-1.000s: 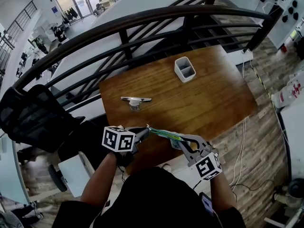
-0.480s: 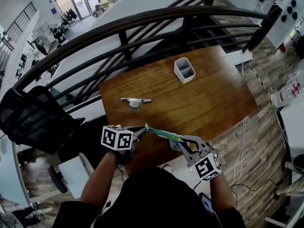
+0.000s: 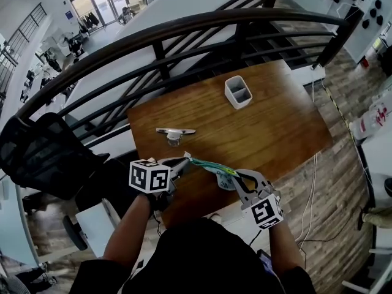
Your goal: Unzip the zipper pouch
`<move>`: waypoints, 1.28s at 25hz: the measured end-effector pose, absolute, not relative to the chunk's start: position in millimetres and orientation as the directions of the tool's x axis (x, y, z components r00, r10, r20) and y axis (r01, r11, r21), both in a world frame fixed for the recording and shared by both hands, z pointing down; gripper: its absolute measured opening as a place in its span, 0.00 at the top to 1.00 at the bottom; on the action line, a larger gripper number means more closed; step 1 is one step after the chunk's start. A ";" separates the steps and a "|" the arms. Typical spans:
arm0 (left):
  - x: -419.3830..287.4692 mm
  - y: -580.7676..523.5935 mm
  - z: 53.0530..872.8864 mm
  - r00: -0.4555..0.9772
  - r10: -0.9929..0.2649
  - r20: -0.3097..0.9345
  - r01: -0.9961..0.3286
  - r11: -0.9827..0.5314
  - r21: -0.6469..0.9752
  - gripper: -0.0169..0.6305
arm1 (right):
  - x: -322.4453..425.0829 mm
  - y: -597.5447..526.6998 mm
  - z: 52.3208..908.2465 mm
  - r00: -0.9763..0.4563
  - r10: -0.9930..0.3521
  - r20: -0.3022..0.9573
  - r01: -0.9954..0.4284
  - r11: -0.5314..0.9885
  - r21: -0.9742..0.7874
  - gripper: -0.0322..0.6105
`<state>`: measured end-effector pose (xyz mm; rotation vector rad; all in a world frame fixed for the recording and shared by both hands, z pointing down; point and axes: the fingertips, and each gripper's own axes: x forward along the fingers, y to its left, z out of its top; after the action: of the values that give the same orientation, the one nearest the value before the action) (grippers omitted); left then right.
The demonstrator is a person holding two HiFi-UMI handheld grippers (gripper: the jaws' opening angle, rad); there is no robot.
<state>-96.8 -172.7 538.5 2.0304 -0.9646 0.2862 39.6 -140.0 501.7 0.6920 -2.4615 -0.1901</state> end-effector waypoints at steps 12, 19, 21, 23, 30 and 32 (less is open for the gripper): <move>-100.9 -217.9 507.0 0.651 -0.641 0.407 -0.724 -0.362 0.588 0.94 | 37.6 -189.6 520.3 -0.680 -0.575 0.456 -0.547 0.811 0.207 0.95; -101.5 -215.8 513.2 0.648 -0.635 0.421 -0.725 -0.344 0.597 0.89 | 45.0 -211.2 522.1 -0.665 -0.601 0.443 -0.595 0.785 0.172 0.86; -103.5 -213.5 516.5 0.645 -0.635 0.426 -0.727 -0.336 0.599 0.89 | 45.7 -215.6 520.4 -0.659 -0.611 0.439 -0.604 0.778 0.177 0.75; -105.9 -211.6 518.5 0.641 -0.637 0.429 -0.729 -0.330 0.600 0.89 | 47.1 -218.7 518.8 -0.654 -0.619 0.435 -0.611 0.771 0.179 0.71; -108.6 -207.3 517.7 0.628 -0.650 0.427 -0.735 -0.315 0.601 0.89 | 51.8 -215.1 515.9 -0.663 -0.609 0.435 -0.606 0.778 0.165 0.73; -109.1 -206.0 516.4 0.626 -0.657 0.420 -0.735 -0.316 0.600 0.89 | 53.5 -211.5 513.2 -0.663 -0.612 0.431 -0.604 0.778 0.174 0.75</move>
<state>-109.1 -206.0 516.4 2.0515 -1.0884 0.1243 53.5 -211.5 513.2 0.9128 -2.4968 -0.0211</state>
